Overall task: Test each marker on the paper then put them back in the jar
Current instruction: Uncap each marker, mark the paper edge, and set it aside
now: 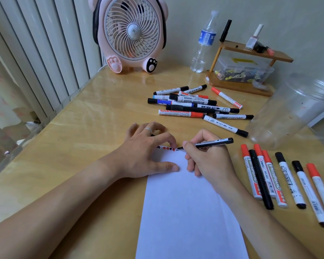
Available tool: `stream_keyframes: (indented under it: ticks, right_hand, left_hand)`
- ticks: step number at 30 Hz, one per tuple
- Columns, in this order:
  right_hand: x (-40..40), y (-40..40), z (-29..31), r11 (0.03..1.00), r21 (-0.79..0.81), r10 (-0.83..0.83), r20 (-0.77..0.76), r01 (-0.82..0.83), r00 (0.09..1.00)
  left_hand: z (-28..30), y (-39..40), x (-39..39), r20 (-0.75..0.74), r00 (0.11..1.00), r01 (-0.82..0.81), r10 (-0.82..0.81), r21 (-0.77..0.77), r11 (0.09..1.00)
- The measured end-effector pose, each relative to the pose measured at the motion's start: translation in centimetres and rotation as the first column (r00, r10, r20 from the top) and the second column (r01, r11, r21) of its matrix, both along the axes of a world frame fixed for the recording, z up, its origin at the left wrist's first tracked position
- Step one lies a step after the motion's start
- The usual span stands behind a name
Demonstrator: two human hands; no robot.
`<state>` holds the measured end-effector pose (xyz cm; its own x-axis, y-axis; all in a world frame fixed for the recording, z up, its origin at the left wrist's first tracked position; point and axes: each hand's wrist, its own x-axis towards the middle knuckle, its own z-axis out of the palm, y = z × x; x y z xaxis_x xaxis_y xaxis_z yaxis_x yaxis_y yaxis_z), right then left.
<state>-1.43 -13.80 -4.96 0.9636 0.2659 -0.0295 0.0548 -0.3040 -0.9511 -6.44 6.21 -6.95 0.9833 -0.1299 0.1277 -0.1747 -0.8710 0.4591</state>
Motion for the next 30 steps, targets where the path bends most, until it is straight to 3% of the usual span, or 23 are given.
stream_keyframes:
  ticks: [14, 21, 30]
  right_hand:
    - [0.2, -0.1, -0.1, 1.0, 0.001, 0.024, -0.016, -0.024, 1.0]
    - [0.3, -0.4, -0.1, 0.997, 0.078, 0.01, -0.052, -0.006, 0.999]
    - [0.2, -0.8, 0.6, 0.981, 0.177, 0.078, -0.013, -0.075, 0.997]
  left_hand:
    - [0.1, 0.0, -0.1, -0.005, 1.0, -0.001, 0.001, -0.004, 1.0]
    - [1.1, 0.4, 0.2, 0.002, 0.998, -0.068, 0.07, -0.177, 0.982]
    - [0.4, 1.5, 0.8, 0.142, 0.977, -0.156, 0.159, -0.038, 0.987]
